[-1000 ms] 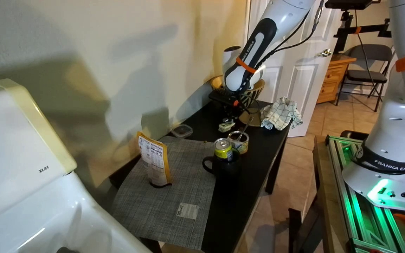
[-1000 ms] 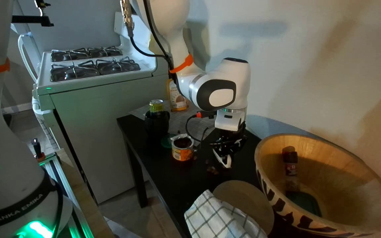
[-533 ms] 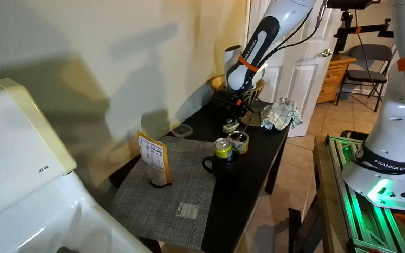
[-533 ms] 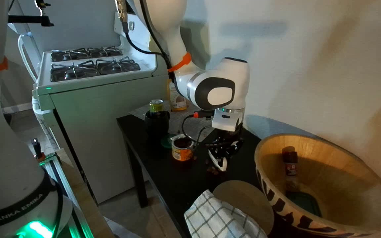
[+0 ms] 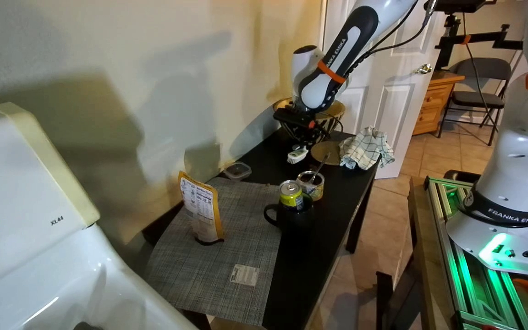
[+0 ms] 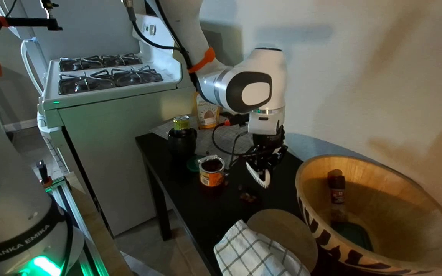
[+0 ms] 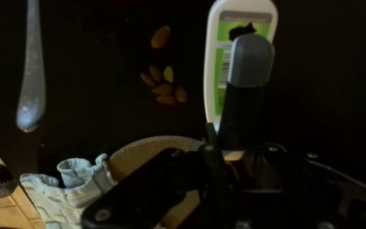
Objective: Use the white brush to push the brown objects close to the wall towards the pile of brown objects in the front
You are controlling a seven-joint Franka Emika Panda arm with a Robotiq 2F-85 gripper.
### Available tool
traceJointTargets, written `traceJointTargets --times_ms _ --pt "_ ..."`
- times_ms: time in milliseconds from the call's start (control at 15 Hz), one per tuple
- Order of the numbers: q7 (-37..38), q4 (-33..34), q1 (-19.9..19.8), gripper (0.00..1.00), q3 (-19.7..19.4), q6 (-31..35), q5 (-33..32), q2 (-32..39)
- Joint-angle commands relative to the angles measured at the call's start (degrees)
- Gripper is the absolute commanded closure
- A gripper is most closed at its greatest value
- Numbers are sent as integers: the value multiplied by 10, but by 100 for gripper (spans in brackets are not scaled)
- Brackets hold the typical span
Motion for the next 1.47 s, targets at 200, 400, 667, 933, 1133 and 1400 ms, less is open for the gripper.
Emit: traceJointTargets --times_ms 200,400,667,933,1133,1400 --pt "108 95 48 94 25 -174 -151 -11" --pt "125 146 45 94 59 -189 -166 31" --pt "159 174 45 94 66 -146 -190 86" --pt "142 191 29 94 68 -90 -159 143" --pt "111 190 12 50 76 -61 -123 163" --pt "82 93 17 22 60 -21 -115 95"
